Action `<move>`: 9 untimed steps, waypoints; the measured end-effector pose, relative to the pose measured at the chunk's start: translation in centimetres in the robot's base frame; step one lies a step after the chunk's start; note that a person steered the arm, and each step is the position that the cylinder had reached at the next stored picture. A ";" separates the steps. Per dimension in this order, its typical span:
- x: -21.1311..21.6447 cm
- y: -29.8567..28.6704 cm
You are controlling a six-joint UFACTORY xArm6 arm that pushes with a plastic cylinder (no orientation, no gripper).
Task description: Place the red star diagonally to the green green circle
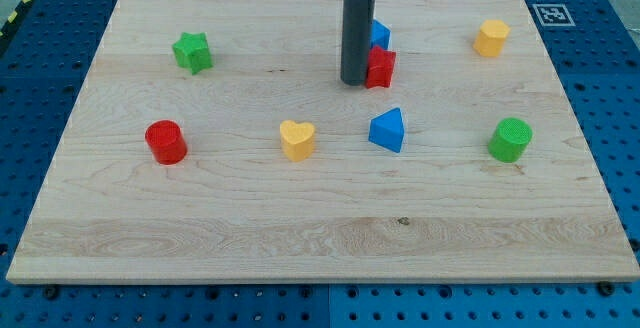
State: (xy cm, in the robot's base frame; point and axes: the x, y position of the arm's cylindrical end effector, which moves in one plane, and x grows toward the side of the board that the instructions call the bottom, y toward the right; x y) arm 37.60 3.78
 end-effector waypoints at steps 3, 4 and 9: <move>-1.9 4.1; 1.5 11.5; 2.2 7.4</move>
State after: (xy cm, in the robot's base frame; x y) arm 39.80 11.21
